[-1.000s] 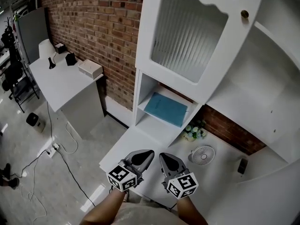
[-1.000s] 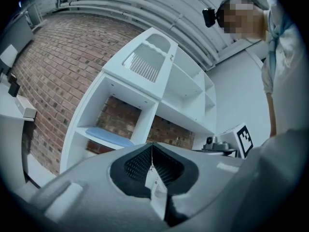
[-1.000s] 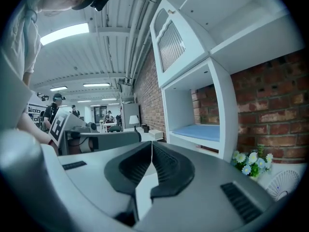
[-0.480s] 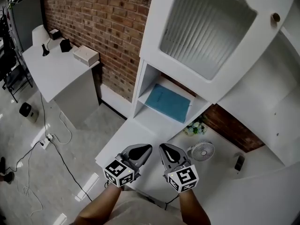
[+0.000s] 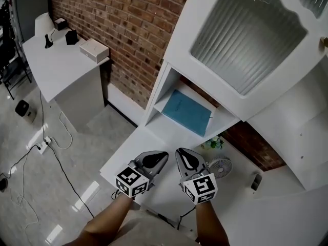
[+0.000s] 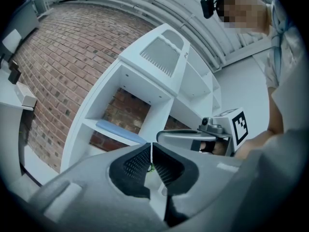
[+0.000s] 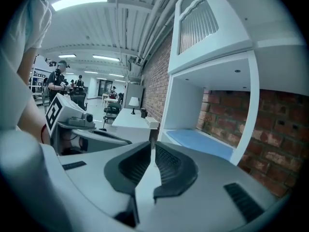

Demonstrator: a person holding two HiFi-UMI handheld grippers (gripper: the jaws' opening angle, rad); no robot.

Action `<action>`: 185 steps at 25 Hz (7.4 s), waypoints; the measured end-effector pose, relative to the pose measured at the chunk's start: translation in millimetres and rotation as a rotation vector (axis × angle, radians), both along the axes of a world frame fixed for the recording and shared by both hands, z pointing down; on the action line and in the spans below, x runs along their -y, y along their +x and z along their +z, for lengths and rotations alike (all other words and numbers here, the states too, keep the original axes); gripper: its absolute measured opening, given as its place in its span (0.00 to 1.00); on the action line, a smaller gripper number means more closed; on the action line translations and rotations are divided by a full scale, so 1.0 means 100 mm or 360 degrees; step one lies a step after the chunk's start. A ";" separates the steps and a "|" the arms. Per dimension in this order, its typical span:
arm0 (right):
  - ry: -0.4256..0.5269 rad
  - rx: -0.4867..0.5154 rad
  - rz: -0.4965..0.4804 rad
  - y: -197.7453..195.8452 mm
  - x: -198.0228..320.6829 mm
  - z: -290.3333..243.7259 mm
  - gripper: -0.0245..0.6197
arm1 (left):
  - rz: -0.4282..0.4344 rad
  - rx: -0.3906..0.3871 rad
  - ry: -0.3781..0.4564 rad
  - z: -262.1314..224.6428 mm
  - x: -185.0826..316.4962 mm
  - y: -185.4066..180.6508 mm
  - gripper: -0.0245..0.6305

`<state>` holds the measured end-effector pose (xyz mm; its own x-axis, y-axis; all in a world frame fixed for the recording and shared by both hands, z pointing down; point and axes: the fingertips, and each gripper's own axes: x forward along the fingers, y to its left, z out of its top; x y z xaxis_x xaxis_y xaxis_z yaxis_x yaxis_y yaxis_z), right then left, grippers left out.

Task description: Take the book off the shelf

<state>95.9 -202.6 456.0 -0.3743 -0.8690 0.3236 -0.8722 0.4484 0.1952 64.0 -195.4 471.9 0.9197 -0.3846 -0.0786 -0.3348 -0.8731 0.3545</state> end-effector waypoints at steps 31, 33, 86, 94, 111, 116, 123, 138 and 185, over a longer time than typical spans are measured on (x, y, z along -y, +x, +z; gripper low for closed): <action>-0.0030 -0.0881 -0.0059 -0.01 0.87 0.18 0.28 | 0.0019 -0.0070 -0.0135 0.26 0.44 0.03 0.05; -0.0046 -0.0985 -0.0077 0.01 0.91 0.23 0.28 | 0.0028 -0.0070 -0.0144 0.28 0.43 0.04 0.05; -0.0342 -0.1311 -0.0165 0.11 1.52 0.50 0.16 | 0.0107 -0.0028 -0.0202 0.50 0.52 0.15 0.05; -0.0302 -0.1326 -0.0141 0.09 1.48 0.47 0.14 | 0.0100 -0.0015 -0.0207 0.53 0.49 0.12 0.05; -0.0270 -0.1258 -0.0149 -0.25 1.18 0.39 0.14 | 0.0101 0.0009 -0.0211 0.55 0.36 0.06 0.05; -0.0279 -0.1240 -0.0130 -0.31 1.14 0.40 0.14 | 0.0107 0.0017 -0.0209 0.56 0.32 0.05 0.05; -0.0235 -0.1234 -0.0106 -0.30 1.14 0.45 0.16 | 0.0097 0.0020 -0.0213 0.57 0.29 0.03 0.05; -0.0114 -0.1550 0.0052 0.03 1.11 0.57 0.28 | 0.0123 0.0046 -0.0204 0.58 0.26 0.06 0.05; 0.0276 -0.1231 0.0250 0.09 0.69 -0.34 0.12 | 0.0152 0.0081 -0.0110 0.31 0.19 0.10 0.05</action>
<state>105.0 -272.1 421.8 0.0312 -0.9545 0.2966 -0.5119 0.2396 0.8249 74.3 -214.6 502.6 0.9546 -0.2979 -0.0074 -0.2703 -0.8760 0.3995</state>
